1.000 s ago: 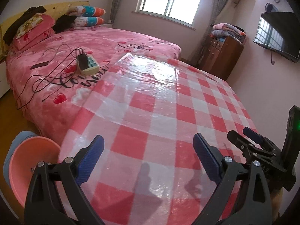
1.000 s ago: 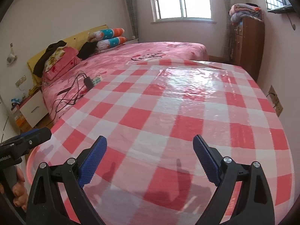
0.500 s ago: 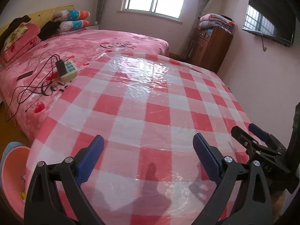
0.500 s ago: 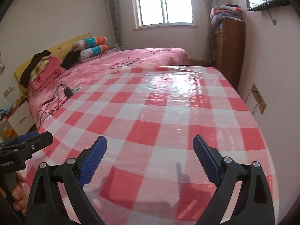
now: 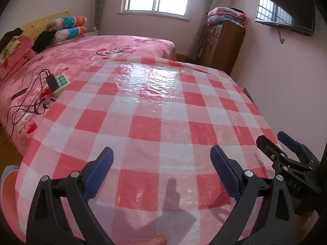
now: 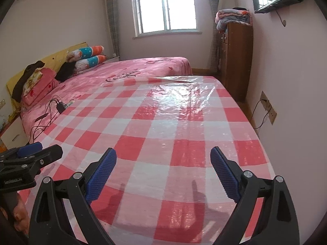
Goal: Collect trash
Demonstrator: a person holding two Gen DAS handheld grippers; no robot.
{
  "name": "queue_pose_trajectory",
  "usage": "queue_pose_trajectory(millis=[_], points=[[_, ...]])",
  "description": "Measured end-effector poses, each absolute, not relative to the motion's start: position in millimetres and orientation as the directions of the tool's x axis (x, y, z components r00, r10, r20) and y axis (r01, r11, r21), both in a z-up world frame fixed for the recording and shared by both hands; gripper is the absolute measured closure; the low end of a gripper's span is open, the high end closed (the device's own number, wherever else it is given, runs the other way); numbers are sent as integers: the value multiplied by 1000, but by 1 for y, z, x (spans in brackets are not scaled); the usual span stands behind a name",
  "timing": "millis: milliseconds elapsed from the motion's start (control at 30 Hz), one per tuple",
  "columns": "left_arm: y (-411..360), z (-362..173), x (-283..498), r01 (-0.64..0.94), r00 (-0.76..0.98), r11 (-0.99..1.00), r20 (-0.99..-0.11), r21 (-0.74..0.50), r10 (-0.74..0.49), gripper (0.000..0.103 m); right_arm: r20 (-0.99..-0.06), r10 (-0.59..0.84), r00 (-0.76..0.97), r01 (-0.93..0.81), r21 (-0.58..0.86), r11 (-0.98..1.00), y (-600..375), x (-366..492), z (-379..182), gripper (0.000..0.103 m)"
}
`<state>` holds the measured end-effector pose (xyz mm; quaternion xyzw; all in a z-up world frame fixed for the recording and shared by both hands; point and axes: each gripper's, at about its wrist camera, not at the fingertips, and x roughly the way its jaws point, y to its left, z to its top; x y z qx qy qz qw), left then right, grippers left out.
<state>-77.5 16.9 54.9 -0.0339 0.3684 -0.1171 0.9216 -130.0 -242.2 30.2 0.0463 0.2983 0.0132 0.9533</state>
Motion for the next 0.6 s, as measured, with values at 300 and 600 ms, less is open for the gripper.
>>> queue_pose_trajectory(millis=[300,600], points=[[7,57,-75,183,704,970,-668,-158,-241,7,-553,27,832,22,82,996,-251,-136,31,11],[3,62,-80,169,724,975,-653,-143,-221,7,-548,14,836,23,59,998,-250,-139,31,11]])
